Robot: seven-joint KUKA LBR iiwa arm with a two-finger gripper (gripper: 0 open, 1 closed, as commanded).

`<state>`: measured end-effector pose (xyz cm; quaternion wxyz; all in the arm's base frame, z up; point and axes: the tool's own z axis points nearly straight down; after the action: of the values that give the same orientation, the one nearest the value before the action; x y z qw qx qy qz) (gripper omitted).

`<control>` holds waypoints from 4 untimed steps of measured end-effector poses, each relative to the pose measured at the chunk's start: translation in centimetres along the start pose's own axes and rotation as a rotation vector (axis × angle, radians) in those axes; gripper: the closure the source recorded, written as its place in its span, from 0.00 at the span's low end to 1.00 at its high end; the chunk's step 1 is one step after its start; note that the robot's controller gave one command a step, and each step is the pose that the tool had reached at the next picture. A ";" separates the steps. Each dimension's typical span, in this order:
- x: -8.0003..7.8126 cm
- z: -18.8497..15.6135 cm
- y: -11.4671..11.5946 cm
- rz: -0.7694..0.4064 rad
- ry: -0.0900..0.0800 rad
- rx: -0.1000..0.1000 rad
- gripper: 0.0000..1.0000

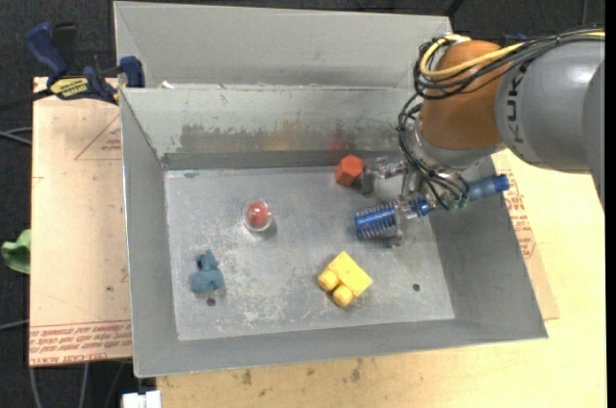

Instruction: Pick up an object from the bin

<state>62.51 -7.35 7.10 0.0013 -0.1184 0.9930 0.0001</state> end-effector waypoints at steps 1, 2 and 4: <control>-0.1 0.0 0.1 -0.001 0.000 -0.002 1.00; -0.2 -2.6 0.2 -0.003 -0.001 -0.001 1.00; -0.3 -6.8 0.3 -0.002 -0.001 -0.001 1.00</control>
Offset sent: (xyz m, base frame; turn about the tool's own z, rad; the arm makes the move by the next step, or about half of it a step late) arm 0.0000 0.0000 0.0000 0.0000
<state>62.76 -7.02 13.91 0.0017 -0.1197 0.9928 0.0004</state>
